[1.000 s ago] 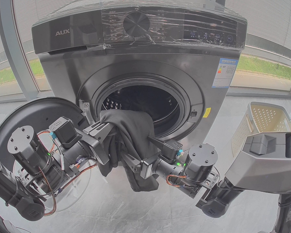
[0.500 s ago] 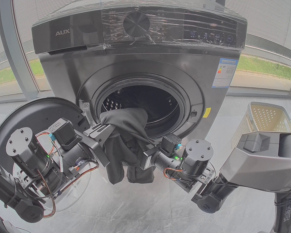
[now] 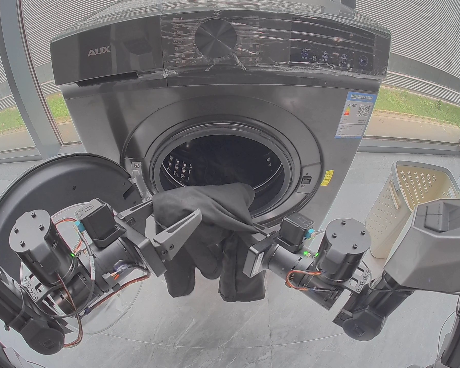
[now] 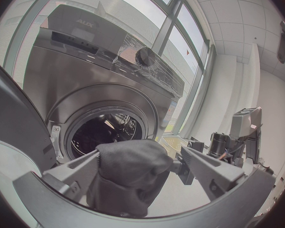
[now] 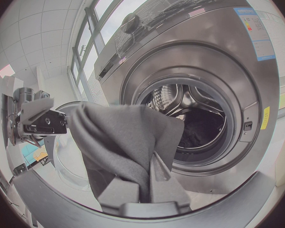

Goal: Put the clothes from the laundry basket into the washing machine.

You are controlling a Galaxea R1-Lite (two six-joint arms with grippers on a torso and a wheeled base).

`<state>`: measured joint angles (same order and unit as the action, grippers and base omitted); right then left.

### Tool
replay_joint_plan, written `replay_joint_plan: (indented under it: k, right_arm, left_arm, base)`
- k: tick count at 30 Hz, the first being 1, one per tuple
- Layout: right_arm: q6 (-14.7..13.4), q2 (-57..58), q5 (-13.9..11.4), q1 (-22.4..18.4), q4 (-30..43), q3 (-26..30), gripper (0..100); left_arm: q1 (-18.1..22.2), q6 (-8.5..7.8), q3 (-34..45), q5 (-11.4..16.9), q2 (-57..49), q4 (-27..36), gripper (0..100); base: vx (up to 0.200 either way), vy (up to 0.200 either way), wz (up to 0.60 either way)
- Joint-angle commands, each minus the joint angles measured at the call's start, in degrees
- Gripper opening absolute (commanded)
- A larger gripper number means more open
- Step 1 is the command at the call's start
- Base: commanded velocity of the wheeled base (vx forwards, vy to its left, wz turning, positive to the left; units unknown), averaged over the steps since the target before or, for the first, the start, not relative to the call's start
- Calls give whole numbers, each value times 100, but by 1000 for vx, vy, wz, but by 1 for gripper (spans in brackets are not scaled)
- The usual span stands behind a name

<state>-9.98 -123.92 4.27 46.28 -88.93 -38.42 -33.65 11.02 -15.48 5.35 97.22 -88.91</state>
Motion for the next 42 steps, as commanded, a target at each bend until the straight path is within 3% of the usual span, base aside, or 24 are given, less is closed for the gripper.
replay_joint_plan:
  k: [1,5,20,29,32,35,42]
  right_arm:
    - [5,386,-189,-251,-54,257,0]
    - [-12,588,-418,-374,-54,406,0]
    - [-21,773,-506,-374,-54,406,0]
    - [-4,940,-488,-40,-54,327,0]
    - [-4,931,-462,48,-54,344,0]
    - [-4,922,-462,57,-45,327,0]
    - [-12,940,-444,277,-54,318,0]
  left_arm:
    - [262,84,212,291,-80,-4,100]
    - [543,93,283,563,-28,5,100]
    - [719,41,344,528,289,5,100]
    - [394,-21,458,546,711,-22,100]
    - [-107,-12,450,581,913,-22,100]
    - [-256,-21,344,563,1176,-22,100]
    - [-204,-47,-201,520,1924,-30,100]
  base:
    - [0,0,0]
    - [0,0,0]
    - [0,0,0]
    - [0,0,0]
    - [0,0,0]
    - [0,0,0]
    - [0,0,0]
